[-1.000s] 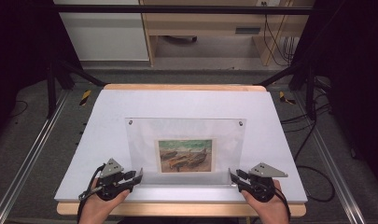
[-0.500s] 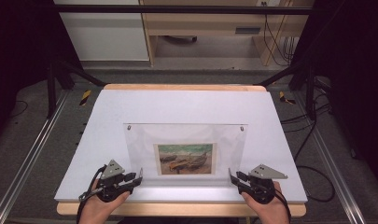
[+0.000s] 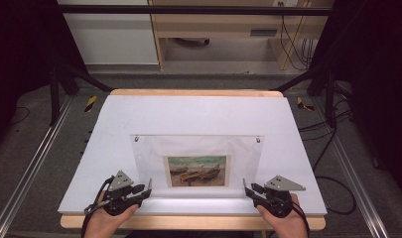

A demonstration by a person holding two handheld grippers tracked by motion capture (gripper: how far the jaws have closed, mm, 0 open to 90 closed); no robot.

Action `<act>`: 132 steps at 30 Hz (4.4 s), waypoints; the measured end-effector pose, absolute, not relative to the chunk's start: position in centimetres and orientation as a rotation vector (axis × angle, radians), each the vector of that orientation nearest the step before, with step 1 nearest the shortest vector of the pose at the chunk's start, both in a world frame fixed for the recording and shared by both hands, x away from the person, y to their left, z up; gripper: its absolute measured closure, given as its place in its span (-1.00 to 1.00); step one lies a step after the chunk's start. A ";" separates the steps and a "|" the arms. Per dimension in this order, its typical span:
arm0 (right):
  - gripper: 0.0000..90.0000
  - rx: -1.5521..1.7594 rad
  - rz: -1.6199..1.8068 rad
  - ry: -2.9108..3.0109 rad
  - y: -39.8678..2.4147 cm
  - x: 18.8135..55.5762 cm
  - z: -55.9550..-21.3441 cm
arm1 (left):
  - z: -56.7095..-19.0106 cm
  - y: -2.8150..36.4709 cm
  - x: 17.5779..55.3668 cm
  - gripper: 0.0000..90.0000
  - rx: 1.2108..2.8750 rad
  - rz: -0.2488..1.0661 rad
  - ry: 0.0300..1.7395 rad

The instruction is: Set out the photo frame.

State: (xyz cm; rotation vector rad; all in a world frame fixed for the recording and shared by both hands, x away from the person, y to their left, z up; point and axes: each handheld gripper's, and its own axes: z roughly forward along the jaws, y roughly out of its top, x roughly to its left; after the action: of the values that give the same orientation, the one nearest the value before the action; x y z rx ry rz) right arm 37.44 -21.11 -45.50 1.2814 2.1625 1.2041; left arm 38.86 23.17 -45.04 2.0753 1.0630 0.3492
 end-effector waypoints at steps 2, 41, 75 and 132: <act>0.50 1.281 1.204 2.163 -21.1 37.4 -45.5 | -45.0 23.2 38.9 0.43 2.075 0.348 1.063; 0.43 1.273 1.196 2.180 -20.9 37.3 -45.7 | -45.3 23.0 38.9 0.37 2.105 0.326 1.058; -0.66 1.230 1.221 2.127 -20.3 37.7 -45.2 | -45.2 22.3 39.2 -0.75 2.047 0.330 1.031; -0.74 1.307 0.957 1.874 -26.1 38.6 -45.2 | -44.5 30.4 39.3 -0.79 1.984 0.626 1.117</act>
State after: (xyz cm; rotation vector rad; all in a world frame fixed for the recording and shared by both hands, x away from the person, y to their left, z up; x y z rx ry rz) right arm 38.56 -26.07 -45.18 1.3066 1.8742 0.9573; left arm 39.29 30.40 -44.45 1.9843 1.1167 0.6260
